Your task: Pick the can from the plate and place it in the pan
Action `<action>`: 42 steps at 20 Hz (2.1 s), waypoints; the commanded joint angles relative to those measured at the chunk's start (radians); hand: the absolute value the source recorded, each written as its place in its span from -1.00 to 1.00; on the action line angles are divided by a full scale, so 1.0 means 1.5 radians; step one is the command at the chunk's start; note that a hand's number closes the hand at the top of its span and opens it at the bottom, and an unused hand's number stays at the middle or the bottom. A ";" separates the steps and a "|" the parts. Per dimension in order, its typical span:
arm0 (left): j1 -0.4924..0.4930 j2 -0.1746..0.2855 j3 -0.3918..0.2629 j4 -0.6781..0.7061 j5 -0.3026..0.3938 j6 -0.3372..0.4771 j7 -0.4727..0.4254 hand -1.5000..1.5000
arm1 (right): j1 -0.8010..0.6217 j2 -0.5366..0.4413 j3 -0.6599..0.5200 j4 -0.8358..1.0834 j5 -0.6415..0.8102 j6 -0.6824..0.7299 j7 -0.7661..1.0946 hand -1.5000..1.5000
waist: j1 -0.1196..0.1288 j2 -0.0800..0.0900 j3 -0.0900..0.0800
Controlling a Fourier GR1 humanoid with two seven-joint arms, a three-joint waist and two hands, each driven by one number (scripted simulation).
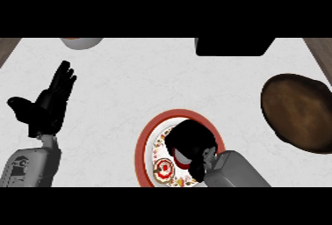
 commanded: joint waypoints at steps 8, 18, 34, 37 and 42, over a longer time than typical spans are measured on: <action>-0.008 -0.009 -0.006 0.003 0.000 0.002 0.005 0.00 | 0.014 0.045 -0.145 0.033 0.000 -0.297 0.461 1.00 | 0.009 0.003 0.001; -0.012 0.010 0.009 0.039 0.003 -0.020 -0.035 0.00 | -0.149 0.045 -0.071 -0.036 0.201 -0.445 0.658 1.00 | 0.000 0.002 0.000; -0.020 0.010 0.020 0.038 0.007 -0.013 -0.017 0.00 | -0.036 -0.057 -0.372 -0.121 0.163 -0.597 0.452 1.00 | -0.006 0.005 0.002; 0.026 0.002 0.008 -0.007 0.005 -0.015 -0.014 0.00 | -0.021 -0.124 -0.446 -0.118 0.116 -0.580 0.401 1.00 | -0.003 0.003 0.002; 0.007 0.005 0.012 -0.011 0.006 -0.011 0.003 0.00 | 0.035 -0.199 -0.519 0.013 0.094 -0.657 0.281 1.00 | -0.001 0.005 0.002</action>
